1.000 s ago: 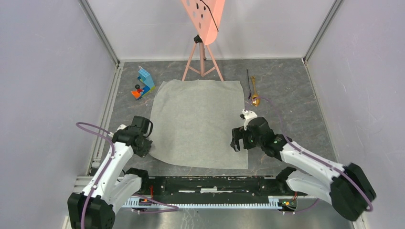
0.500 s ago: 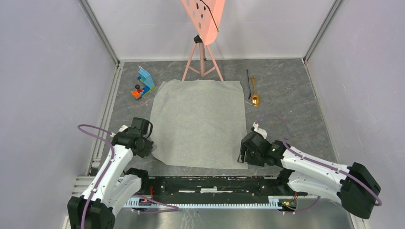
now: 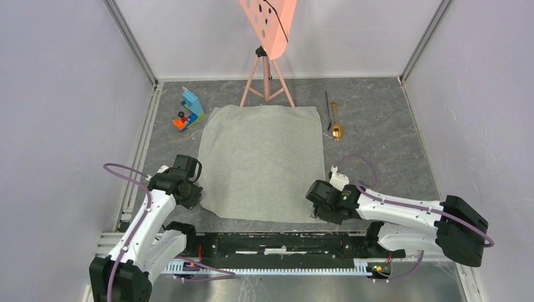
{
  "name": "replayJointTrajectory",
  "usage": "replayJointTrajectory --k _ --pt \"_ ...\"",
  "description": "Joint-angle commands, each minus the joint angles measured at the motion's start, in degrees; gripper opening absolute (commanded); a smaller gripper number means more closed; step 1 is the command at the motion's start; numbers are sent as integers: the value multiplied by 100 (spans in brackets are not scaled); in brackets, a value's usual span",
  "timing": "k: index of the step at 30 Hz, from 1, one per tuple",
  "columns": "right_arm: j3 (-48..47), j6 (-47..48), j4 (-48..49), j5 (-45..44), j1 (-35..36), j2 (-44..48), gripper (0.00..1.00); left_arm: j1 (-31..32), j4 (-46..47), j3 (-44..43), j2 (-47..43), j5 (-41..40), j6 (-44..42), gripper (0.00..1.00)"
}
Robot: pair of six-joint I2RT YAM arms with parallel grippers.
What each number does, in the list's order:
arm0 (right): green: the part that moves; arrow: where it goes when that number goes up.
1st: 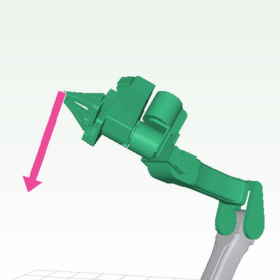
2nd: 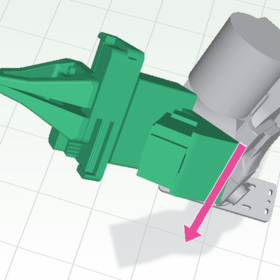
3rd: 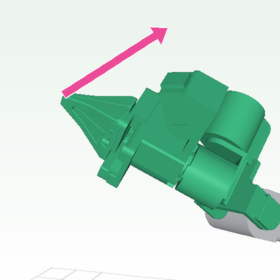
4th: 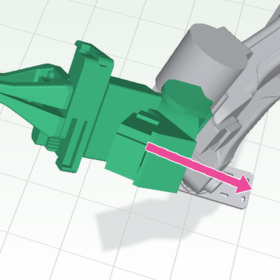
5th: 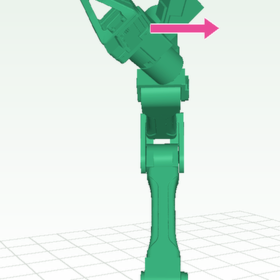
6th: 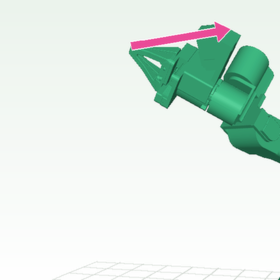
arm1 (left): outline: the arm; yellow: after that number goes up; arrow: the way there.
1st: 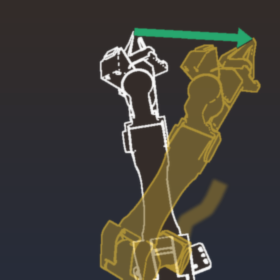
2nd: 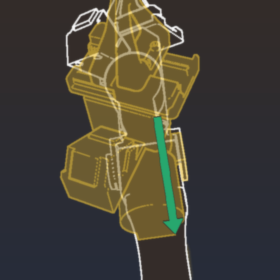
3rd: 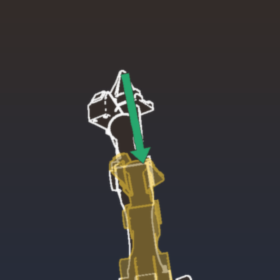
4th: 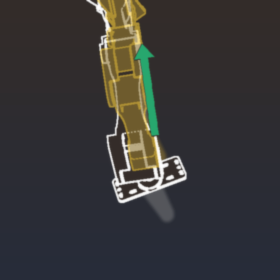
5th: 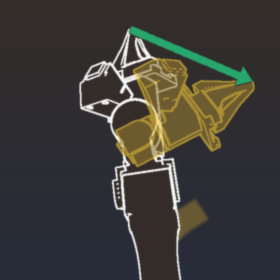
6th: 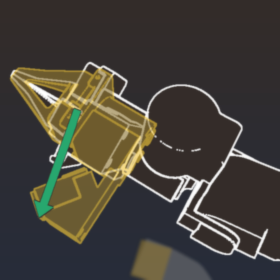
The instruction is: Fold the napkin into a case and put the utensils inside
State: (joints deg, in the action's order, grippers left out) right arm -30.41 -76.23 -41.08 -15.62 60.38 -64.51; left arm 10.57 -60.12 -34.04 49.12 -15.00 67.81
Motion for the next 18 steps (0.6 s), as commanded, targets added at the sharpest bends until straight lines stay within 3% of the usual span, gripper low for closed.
replayJointTrajectory --k 1,10,13,18 --pt "-107 -461 -546 -368 28 -265 58 -28 -260 -247 -318 -201 -67 2" --pt "-329 -243 -781 -653 35 -205 11 -26 -496 -253 -721 -30 91 2" --pt "-475 -73 -931 -834 44 -166 0 -28 -548 -281 -877 19 112 2" --pt "-447 280 -840 -1161 53 134 0 -28 -417 -171 -1105 12 114 2"
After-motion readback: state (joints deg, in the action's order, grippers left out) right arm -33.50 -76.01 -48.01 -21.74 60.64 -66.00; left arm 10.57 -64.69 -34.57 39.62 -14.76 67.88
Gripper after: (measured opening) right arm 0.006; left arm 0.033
